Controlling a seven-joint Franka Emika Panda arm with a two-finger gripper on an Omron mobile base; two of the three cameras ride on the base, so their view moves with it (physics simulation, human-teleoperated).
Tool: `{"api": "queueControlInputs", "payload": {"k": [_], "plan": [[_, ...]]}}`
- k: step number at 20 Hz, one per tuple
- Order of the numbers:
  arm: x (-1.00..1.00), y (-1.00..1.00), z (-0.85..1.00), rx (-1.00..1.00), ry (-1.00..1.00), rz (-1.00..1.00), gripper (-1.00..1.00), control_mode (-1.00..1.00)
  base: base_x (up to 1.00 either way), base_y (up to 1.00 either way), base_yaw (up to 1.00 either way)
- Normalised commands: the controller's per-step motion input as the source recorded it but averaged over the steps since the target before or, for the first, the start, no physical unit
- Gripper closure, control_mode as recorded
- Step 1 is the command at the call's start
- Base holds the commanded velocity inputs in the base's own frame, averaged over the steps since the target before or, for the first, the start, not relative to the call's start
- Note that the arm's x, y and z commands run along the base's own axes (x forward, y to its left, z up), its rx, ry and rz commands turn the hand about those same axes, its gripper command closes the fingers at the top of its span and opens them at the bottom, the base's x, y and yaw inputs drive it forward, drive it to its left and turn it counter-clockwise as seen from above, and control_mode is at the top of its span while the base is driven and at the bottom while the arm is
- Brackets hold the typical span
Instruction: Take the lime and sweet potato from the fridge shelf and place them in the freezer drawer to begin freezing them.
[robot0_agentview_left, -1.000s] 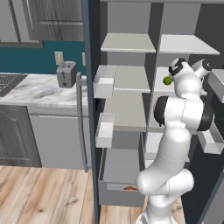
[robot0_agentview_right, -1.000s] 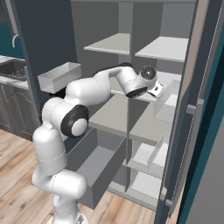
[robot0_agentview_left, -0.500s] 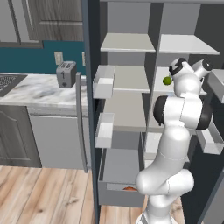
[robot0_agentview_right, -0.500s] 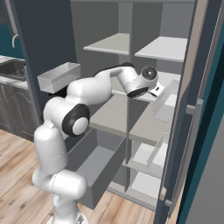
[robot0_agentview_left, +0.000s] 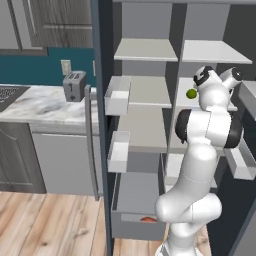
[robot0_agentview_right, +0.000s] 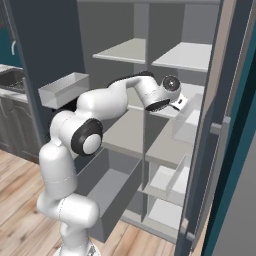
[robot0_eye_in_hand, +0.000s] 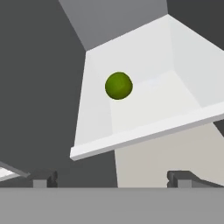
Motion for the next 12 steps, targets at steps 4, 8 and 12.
{"api": "queueControlInputs", "payload": {"k": [4,8,12], "plan": [[0.00,0.00,0.00,0.00,0.00,0.00,-1.00,1.00,0.29,-0.19,0.00],[0.00,0.00,0.00,0.00,0.00,0.00,-1.00,1.00,0.32,-0.18,0.00],[0.00,0.00,0.00,0.00,0.00,0.00,-1.00,1.00,0.27,-0.16,0.00]]}}
